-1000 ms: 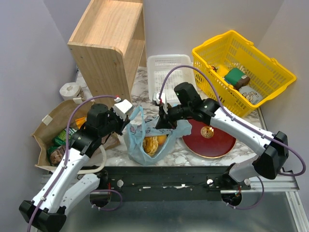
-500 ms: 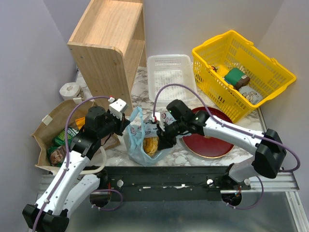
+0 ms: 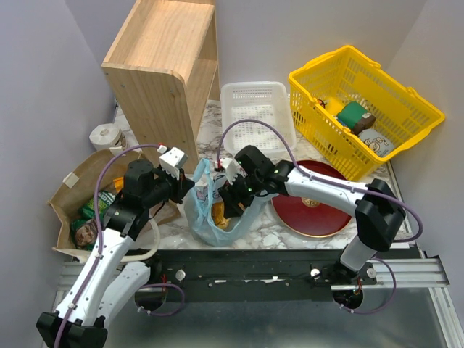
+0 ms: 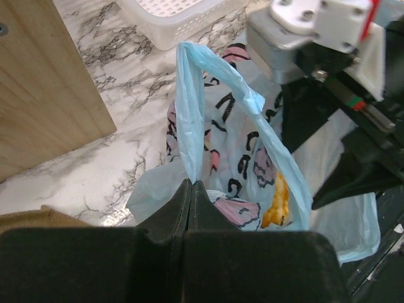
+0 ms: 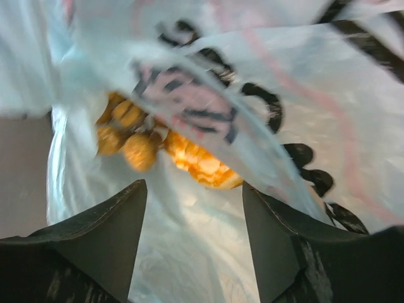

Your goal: Untie the knot of the grocery bags and take out the mixed food

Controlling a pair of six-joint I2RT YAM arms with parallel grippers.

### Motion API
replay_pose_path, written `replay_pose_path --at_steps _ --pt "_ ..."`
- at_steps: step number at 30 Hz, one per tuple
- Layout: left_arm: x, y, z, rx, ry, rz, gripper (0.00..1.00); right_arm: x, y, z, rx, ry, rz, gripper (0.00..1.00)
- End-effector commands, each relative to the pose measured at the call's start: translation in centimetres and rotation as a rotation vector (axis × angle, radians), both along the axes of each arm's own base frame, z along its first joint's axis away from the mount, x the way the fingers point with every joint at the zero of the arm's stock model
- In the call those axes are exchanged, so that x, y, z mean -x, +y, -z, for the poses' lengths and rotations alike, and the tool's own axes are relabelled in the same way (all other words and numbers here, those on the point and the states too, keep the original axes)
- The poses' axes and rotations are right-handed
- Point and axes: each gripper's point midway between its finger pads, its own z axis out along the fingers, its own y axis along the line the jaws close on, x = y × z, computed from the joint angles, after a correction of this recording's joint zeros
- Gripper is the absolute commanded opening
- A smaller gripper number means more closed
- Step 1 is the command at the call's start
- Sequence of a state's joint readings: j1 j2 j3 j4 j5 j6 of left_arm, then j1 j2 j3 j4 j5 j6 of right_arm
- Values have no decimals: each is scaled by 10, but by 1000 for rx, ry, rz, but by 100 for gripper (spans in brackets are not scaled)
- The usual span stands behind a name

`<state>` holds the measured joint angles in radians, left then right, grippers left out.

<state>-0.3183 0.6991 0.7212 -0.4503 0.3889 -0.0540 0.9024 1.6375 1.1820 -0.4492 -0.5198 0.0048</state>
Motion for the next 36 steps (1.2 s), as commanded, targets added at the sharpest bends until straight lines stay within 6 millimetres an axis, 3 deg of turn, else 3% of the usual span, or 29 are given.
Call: replay_pose_path --at_steps 1,7,11,13,16,17,19,22,23,25,26,28,29,36 --pt "8 -1 3 36 25 15 0 -46 5 2 73 -65 237 72" --pt "8 2 3 43 32 8 0 -51 -3 18 142 -47 299 75" --pt "5 4 4 60 39 -6 0 -46 13 21 84 7 235 75" --pt "5 5 6 71 52 -13 0 -52 21 26 71 -2 217 72" --pt "4 5 7 81 57 -15 0 -62 32 27 52 -53 167 56" --pt "3 5 7 82 59 -12 0 -67 36 21 37 -80 154 47" --pt "2 6 7 86 60 -17 0 -68 38 16 26 -112 113 40" --pt "0 6 7 92 51 -21 0 -62 37 1 -23 -145 29 17" --pt "-3 6 6 96 46 -25 0 -61 36 -3 -31 -158 15 2" --pt "-4 7 7 99 50 -28 0 -56 28 -9 -35 -195 -29 0" --pt "-5 7 6 102 45 -33 0 -55 23 -25 -62 -228 -38 0" --pt "-6 8 6 102 42 -35 0 -52 10 -38 -72 -259 -58 0" --pt "-7 10 5 101 37 -40 0 -52 1 -60 -103 -311 -69 0" --pt "-8 15 -11 117 25 -57 0 -34 -49 -109 -90 -533 -145 0"
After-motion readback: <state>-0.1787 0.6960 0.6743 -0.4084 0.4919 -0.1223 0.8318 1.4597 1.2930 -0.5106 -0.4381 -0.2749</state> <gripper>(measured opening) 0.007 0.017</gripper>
